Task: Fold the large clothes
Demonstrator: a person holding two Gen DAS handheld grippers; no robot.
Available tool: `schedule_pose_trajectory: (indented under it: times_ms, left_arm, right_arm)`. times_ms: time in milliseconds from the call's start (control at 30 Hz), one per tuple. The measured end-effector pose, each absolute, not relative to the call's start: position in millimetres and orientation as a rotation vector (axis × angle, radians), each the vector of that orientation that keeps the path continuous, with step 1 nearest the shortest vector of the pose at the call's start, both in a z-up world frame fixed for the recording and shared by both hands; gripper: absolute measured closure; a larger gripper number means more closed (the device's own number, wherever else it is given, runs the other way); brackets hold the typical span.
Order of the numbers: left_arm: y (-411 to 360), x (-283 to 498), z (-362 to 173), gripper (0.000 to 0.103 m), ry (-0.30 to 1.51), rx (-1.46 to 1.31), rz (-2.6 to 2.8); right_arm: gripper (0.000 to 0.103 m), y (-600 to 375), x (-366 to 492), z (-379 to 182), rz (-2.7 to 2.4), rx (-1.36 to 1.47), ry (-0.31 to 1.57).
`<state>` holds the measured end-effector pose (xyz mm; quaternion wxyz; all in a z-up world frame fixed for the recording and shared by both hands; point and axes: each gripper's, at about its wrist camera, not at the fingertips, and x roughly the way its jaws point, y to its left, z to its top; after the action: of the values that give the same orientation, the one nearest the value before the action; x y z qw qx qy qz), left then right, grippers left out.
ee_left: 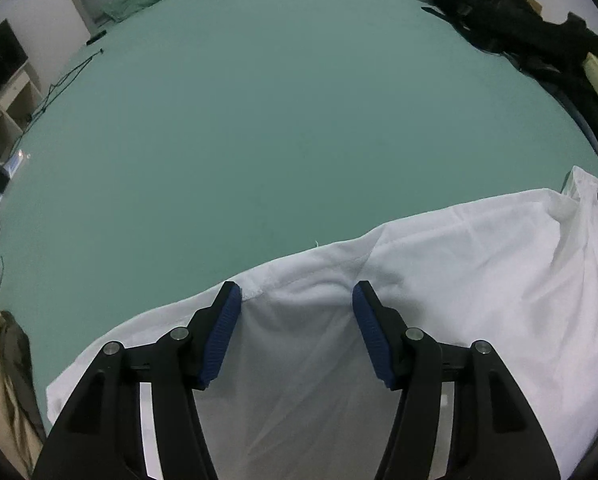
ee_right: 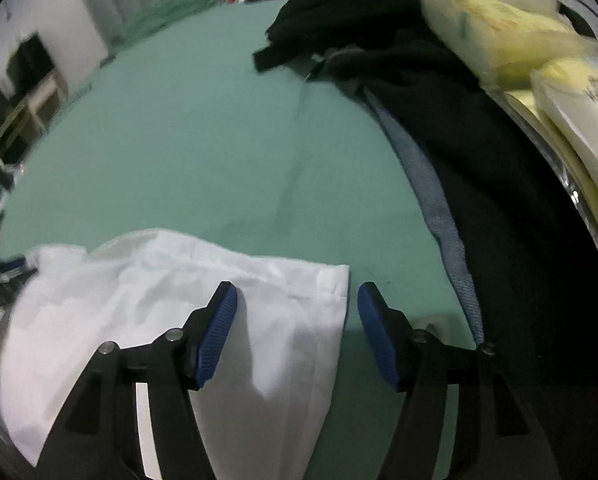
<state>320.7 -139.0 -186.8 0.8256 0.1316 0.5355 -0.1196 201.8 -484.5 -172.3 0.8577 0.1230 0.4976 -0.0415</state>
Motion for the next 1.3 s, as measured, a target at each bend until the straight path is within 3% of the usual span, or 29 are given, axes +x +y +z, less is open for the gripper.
schedule_pose_trajectory:
  times_ms: [33,67,100,367,433,500,600,767,833,867,967,1167,1233,1267,1300]
  left_arm:
    - [-136,324,-185,0.073,1.134,0.257,-0.27]
    - [-136,325,-183,0.1,1.123,0.264,-0.241]
    - [-134,327,-182,0.101,1.118,0.267,-0.201]
    - [-107,344,-174,0.1,1.101,0.122,-0.142]
    - [-106,343,-170,0.09,1.128,0.128,-0.149]
    - [-94,338,-159,0.058,1.096,0.125,-0.121]
    - [-70,315,-141,0.057,1.072,0.08,-0.073]
    - [7,281,-129,0.053,1.062,0.042,0.083]
    - [43,274,-128,0.047,1.056,0.025,0.15]
    - [63,266,-131,0.045,1.058,0.011,0.187]
    - [98,254,-146,0.045,1.104,-0.046,0.23]
    - [121,254,-187,0.045,1.204,-0.123,0.207]
    - [121,250,-189,0.045,1.163,-0.088,0.195]
    - [118,252,-190,0.062,1.14,-0.061,0.176]
    - [114,253,-190,0.099,1.126,-0.041,0.149]
  right_arm:
    - [0.054,-485,201,-172,-0.091,0.269,1.039]
    - [0.077,-483,200,-171,-0.081,0.26,1.039]
    - [0.099,-478,201,-171,-0.064,0.227,1.048]
    - [0.1,-481,194,-164,-0.105,0.185,1.01]
    - [0.1,-481,196,-164,-0.129,0.165,1.009]
    - [0.099,-484,197,-165,-0.143,0.189,1.028]
    - [0.096,-489,197,-166,-0.144,0.236,1.035]
    - [0.084,-487,192,-158,-0.172,0.221,1.019]
    - [0.06,-487,189,-156,-0.184,0.234,1.013]
    - [0.056,-487,187,-156,-0.18,0.245,1.008]
    - [0.053,-482,181,-156,-0.159,0.258,1.012]
    - [0.053,-472,167,-159,-0.148,0.284,1.019]
    - [0.053,-471,164,-159,-0.153,0.296,1.007]
    - [0.053,-471,162,-159,-0.155,0.306,1.003]
    - [0.053,-471,161,-159,-0.155,0.322,0.999]
